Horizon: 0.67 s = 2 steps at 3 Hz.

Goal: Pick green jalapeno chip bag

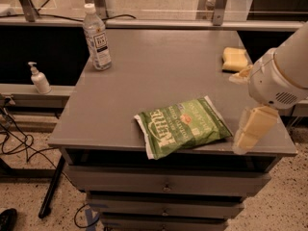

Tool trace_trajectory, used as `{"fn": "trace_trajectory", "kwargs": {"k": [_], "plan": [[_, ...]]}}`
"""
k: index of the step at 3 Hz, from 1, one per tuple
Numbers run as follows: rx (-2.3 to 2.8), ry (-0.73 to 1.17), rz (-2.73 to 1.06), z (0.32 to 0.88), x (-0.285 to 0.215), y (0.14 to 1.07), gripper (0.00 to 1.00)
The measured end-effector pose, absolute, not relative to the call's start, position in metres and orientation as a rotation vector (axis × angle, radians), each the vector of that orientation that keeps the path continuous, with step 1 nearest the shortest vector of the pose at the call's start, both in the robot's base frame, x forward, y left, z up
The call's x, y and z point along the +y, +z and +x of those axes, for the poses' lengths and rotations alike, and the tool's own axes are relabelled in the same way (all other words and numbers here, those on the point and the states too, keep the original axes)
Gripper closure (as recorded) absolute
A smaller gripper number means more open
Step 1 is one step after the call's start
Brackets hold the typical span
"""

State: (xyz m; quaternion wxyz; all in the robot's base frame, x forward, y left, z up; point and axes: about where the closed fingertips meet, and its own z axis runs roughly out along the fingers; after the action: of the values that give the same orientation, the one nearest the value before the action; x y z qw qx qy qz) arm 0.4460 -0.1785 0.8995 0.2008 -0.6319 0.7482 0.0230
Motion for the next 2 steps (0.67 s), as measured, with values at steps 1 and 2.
{"fn": "trace_trajectory", "kwargs": {"k": [1,2], "plan": [[2.090,0.109,-1.757,0.456,-0.166,0.868,0.00],[2.127,0.148,-1.730,0.461,-0.154,0.844,0.00]]}}
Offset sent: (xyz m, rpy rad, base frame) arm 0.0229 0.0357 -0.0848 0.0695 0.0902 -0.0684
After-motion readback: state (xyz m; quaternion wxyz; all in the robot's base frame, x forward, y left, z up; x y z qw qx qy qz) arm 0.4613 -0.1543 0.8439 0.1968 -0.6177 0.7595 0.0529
